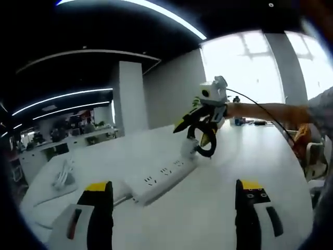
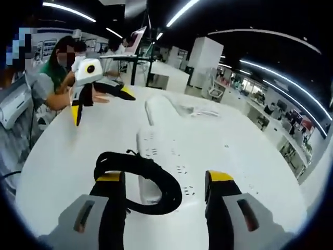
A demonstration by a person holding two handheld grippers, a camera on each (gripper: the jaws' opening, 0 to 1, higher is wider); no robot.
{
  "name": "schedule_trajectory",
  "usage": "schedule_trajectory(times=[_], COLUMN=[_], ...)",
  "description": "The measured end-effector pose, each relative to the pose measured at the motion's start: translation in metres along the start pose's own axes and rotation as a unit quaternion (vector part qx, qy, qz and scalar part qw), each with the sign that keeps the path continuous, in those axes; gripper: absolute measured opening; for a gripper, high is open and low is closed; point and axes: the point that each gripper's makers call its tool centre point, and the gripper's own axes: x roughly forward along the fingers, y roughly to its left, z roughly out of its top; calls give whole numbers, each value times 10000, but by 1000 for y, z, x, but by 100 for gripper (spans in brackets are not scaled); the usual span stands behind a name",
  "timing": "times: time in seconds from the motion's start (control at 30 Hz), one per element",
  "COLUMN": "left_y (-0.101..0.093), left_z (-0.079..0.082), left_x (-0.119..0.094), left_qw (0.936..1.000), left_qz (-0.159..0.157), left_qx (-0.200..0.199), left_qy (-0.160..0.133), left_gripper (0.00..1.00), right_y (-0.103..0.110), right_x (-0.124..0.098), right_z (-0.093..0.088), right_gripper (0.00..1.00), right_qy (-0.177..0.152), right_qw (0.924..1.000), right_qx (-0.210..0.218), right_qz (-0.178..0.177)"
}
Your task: Straighten the power strip on the desk, plug the charger into it
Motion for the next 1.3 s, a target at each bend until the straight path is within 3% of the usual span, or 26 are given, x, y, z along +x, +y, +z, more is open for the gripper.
schedule_trajectory(times=[0.27, 0.43, 0.63, 0.93, 1.1, 1.3], left_y=[0, -1, 2, 2, 1, 0], left_z=[-4, -4, -4, -3, -3, -6], left_x=[1, 1, 0, 0, 0, 1], left_qw=[10000, 10000, 10000, 10000, 10000, 9999], left_qz=[-3, -37, 33, 16, -2, -6], left_qx=[-6, 15, 25, 2, 15, 56], left_qy=[68, 82, 90, 60, 69, 132], left_gripper=[99, 99, 99, 99, 99, 99], right_y=[14, 13, 12, 11, 9, 5], right_x=[4, 5, 5, 6, 8, 9], right_z=[-1, -4, -9, -9, -11, -13], right_gripper=[41, 38, 25, 23, 23, 22], right_qy=[275, 579, 974, 1226, 1544, 2012], right_qw=[9992, 9978, 9941, 9911, 9870, 9753], right_qx=[-59, -211, -406, -392, -250, 480], right_qz=[269, 251, 256, 343, 371, 773])
